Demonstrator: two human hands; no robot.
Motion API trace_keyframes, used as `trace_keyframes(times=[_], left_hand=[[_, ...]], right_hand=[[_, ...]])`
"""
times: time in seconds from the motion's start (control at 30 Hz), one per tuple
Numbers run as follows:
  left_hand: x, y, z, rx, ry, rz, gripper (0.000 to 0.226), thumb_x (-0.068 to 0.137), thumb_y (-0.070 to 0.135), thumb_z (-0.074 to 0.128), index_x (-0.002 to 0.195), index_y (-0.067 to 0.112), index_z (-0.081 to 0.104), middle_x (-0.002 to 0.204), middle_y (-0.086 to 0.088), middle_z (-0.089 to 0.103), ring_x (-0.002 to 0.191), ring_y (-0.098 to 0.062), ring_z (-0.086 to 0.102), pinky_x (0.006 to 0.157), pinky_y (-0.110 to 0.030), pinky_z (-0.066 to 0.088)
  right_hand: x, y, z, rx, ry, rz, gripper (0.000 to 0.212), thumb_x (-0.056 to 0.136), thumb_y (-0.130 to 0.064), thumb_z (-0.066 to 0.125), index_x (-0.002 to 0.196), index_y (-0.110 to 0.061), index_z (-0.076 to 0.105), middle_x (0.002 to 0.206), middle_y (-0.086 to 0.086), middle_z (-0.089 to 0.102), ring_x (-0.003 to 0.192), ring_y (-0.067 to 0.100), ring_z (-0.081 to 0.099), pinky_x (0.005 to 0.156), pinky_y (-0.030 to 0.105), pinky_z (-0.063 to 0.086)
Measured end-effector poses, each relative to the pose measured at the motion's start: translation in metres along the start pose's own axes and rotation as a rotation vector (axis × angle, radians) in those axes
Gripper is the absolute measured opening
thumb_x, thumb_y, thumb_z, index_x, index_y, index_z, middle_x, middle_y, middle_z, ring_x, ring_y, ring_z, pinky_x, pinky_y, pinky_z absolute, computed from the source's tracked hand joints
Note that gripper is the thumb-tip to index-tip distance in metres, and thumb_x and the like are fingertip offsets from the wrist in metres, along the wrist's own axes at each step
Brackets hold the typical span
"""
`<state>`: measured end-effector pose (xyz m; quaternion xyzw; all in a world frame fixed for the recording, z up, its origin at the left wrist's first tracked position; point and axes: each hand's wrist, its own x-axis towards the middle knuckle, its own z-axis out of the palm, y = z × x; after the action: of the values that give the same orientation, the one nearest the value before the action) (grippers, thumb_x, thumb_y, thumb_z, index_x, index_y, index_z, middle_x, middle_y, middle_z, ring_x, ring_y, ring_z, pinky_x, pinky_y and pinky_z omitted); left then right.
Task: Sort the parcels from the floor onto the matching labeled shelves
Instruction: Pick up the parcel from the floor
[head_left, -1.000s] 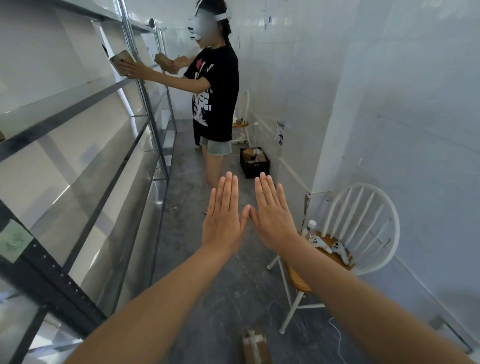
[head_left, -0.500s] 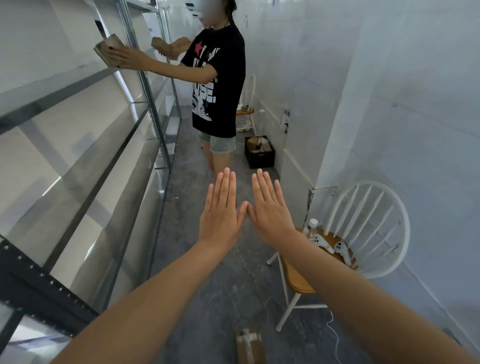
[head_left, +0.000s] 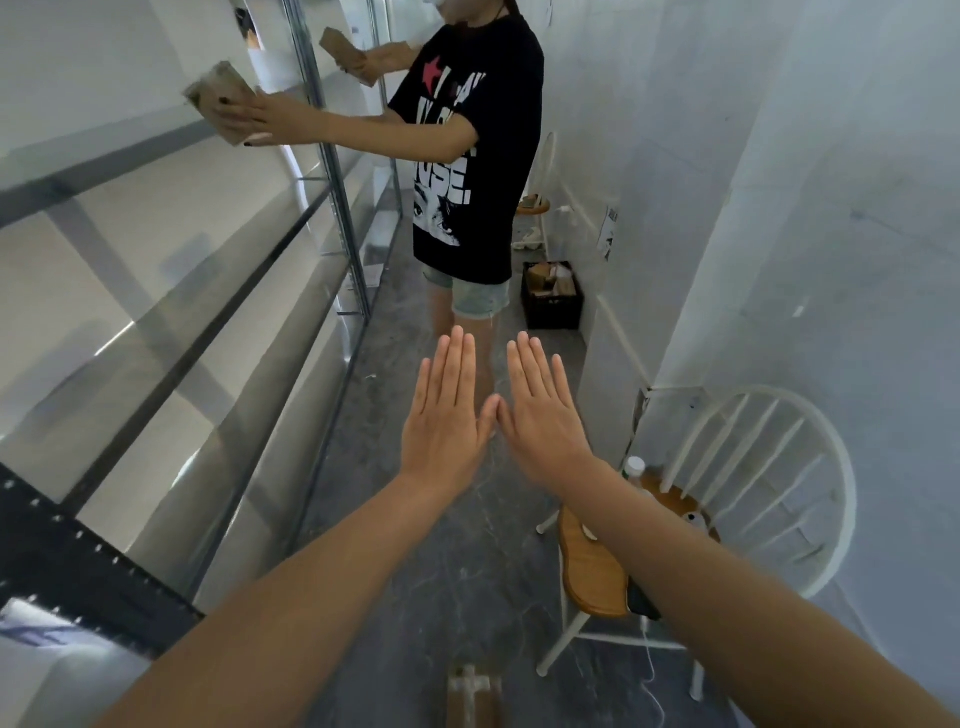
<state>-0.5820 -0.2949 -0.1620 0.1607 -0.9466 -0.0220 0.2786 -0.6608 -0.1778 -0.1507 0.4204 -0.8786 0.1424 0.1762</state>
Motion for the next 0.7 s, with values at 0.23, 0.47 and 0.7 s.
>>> trace_keyframes(times=[0.23, 0.47, 0.7], left_hand=[[-0.015, 0.001, 0.035, 0.026, -0.036, -0.036, 0.071, 0.107, 0.043, 0.032, 0.161, 0.003, 0.007, 0.170, -0.013, 0.005, 0.158, -0.023, 0.003, 0.128, -0.042, 0.010], [-0.038, -0.009, 0.065, -0.023, -0.115, -0.107, 0.071, 0.107, 0.042, 0.033, 0.161, 0.004, 0.005, 0.171, -0.012, 0.005, 0.157, -0.022, 0.002, 0.128, -0.040, 0.007], [-0.060, -0.034, 0.104, -0.076, -0.218, -0.147, 0.072, 0.106, 0.046, 0.025, 0.160, 0.002, 0.008, 0.170, -0.014, 0.006, 0.157, -0.023, 0.003, 0.128, -0.042, 0.007]], right_hand=[[-0.007, 0.018, 0.033, 0.053, -0.134, -0.009, 0.073, 0.099, -0.043, 0.003, 0.159, -0.002, 0.005, 0.169, 0.014, 0.001, 0.156, 0.025, -0.005, 0.125, 0.039, -0.010], [-0.017, 0.013, 0.073, 0.065, -0.207, -0.021, 0.063, 0.108, -0.031, 0.030, 0.158, 0.000, 0.008, 0.168, 0.015, 0.004, 0.156, 0.026, -0.002, 0.125, 0.039, -0.008], [-0.025, 0.003, 0.116, 0.085, -0.324, -0.001, 0.064, 0.109, -0.032, 0.027, 0.158, 0.000, 0.003, 0.169, 0.015, -0.001, 0.156, 0.026, -0.005, 0.126, 0.040, -0.008]])
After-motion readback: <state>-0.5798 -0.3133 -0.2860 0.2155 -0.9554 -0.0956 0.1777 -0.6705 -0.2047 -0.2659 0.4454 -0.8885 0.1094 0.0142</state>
